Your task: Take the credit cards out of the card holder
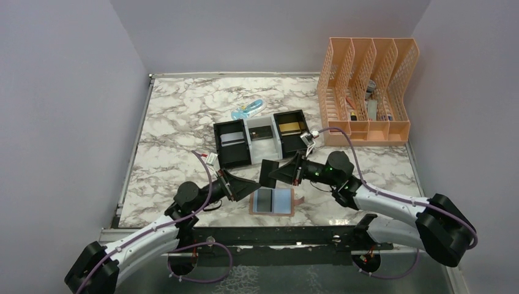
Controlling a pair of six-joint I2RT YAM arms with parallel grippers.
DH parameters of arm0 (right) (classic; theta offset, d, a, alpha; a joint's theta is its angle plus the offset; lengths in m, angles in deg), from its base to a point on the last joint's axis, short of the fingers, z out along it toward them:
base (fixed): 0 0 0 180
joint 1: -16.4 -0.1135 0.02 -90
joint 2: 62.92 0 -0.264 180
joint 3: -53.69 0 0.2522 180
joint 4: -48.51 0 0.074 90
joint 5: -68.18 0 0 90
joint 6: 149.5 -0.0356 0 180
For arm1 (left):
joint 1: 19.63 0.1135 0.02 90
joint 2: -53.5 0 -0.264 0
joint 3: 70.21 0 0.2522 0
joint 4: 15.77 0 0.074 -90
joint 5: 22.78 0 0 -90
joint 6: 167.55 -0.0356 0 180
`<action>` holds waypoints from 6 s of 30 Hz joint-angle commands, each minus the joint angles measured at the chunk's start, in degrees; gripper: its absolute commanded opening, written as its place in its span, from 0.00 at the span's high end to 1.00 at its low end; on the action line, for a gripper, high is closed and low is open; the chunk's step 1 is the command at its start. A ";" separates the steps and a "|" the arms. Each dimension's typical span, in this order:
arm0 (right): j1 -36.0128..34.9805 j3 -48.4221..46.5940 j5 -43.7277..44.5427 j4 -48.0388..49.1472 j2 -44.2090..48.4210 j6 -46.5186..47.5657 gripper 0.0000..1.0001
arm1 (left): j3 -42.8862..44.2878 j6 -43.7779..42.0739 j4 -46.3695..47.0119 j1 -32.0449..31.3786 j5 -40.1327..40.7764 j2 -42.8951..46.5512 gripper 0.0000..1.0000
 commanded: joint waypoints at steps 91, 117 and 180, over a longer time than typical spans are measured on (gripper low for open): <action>-2.46 -42.69 43.77 -16.57 -48.91 104.76 0.95 | 37.24 -41.56 -76.52 26.40 35.11 1.55 0.01; -2.25 -40.25 34.79 -21.58 -47.51 109.06 0.74 | 37.24 -41.36 -76.53 26.44 35.01 0.20 0.01; -1.40 -1.51 7.98 -11.22 -2.89 11.43 0.38 | 35.55 -45.04 -71.67 26.40 16.77 -1.87 0.01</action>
